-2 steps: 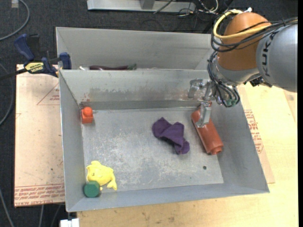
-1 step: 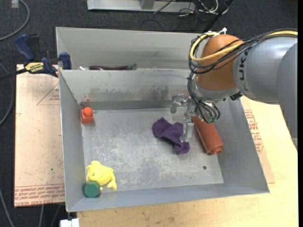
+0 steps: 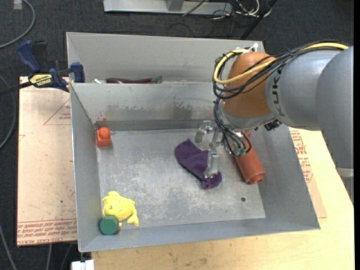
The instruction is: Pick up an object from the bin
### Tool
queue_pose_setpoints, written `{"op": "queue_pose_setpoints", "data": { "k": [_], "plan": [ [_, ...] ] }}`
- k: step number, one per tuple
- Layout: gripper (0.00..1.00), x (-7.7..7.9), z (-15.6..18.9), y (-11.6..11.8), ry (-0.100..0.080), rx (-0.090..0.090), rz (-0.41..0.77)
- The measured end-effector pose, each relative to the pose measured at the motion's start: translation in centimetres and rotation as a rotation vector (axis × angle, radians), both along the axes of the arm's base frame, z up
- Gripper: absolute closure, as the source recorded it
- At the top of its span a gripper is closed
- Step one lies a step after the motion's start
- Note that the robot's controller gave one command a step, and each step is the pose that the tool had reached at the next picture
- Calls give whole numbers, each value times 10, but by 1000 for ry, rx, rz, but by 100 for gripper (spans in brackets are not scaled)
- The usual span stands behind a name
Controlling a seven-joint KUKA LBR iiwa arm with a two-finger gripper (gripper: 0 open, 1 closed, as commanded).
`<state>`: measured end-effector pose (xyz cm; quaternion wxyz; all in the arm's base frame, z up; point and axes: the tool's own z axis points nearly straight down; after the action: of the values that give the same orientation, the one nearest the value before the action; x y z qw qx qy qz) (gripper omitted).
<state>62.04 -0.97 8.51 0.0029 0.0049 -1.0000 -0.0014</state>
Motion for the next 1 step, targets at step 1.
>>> {"op": "queue_pose_setpoints", "data": {
  "k": [1],
  "plan": [
    [0,-21,21,8,-9,-1,-97]
  ]
}}
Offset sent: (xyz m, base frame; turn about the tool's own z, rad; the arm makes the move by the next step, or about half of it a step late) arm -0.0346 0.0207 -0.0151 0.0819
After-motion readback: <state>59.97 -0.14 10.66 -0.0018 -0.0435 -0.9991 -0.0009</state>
